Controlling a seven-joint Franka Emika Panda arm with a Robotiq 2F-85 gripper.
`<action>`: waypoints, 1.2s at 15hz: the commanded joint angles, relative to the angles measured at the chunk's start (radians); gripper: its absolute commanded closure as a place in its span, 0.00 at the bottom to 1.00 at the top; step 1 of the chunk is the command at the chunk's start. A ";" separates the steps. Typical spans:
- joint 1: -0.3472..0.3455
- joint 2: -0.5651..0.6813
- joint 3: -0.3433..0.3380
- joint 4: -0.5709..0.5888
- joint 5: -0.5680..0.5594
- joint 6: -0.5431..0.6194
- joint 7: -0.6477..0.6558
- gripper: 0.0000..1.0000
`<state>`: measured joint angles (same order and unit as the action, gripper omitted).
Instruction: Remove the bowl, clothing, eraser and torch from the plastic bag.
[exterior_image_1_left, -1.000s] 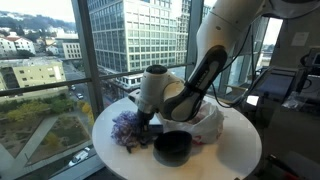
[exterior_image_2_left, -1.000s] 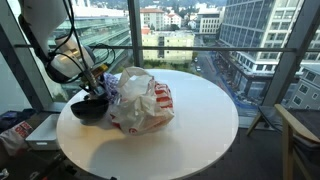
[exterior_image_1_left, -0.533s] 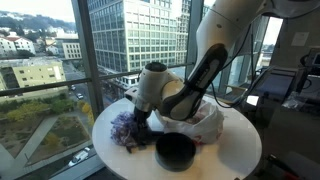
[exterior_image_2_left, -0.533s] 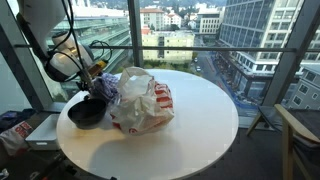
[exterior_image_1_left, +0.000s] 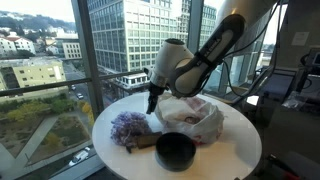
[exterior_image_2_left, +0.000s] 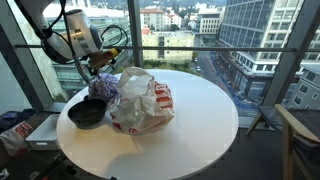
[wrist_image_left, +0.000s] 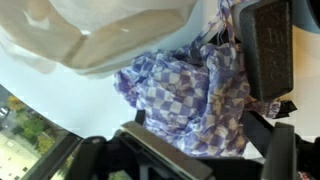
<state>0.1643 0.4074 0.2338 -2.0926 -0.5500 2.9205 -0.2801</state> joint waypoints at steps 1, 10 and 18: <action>-0.134 -0.115 0.069 -0.082 0.175 -0.046 -0.014 0.00; -0.071 -0.163 -0.178 -0.186 0.285 -0.140 0.257 0.00; -0.135 -0.084 -0.090 -0.144 0.700 -0.260 0.268 0.00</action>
<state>0.0470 0.3091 0.1095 -2.2658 0.0405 2.6925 -0.0267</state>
